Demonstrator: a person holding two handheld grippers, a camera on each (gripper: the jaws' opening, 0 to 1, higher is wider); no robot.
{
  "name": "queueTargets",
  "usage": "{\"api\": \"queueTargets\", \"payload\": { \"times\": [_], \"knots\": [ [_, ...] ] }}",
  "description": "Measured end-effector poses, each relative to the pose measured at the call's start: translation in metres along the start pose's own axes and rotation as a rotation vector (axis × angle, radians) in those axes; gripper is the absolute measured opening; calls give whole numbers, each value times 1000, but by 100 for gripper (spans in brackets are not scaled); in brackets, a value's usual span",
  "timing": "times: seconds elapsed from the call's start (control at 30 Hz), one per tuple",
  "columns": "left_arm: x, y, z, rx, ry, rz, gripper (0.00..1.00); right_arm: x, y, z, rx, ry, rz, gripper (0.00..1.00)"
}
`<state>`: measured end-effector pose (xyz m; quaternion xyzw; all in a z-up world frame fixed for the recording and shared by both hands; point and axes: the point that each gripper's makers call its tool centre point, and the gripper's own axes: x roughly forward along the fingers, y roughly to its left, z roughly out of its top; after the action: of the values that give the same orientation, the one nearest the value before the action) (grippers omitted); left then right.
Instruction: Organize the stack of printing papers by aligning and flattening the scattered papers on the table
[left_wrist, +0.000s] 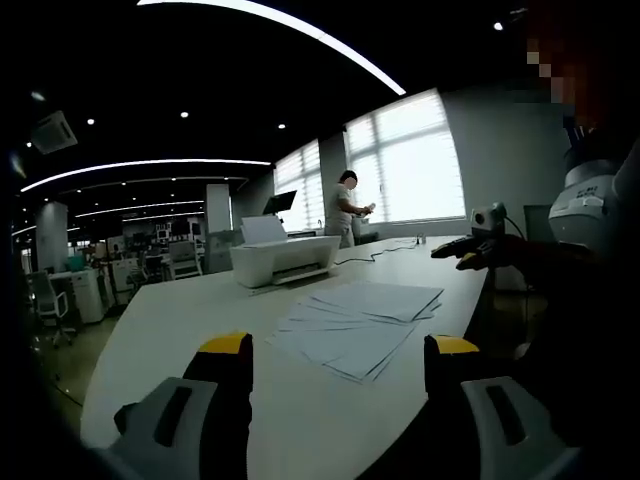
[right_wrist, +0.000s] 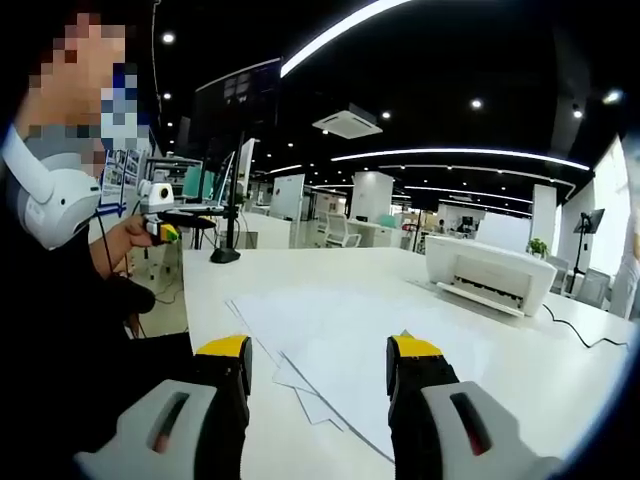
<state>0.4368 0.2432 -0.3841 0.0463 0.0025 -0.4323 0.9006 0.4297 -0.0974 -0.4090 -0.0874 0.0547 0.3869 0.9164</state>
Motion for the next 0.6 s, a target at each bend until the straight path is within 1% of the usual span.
{"api": "queueTargets", "payload": {
  "times": [0.3,0.6],
  "knots": [
    [1,-2,-4,-6,6,-6,74,1,-3,-3,6,7,-6,51],
    [9,-5,-8,-11,15,-23,74,-3,-8,-4,10,21,-22,51]
  ]
}}
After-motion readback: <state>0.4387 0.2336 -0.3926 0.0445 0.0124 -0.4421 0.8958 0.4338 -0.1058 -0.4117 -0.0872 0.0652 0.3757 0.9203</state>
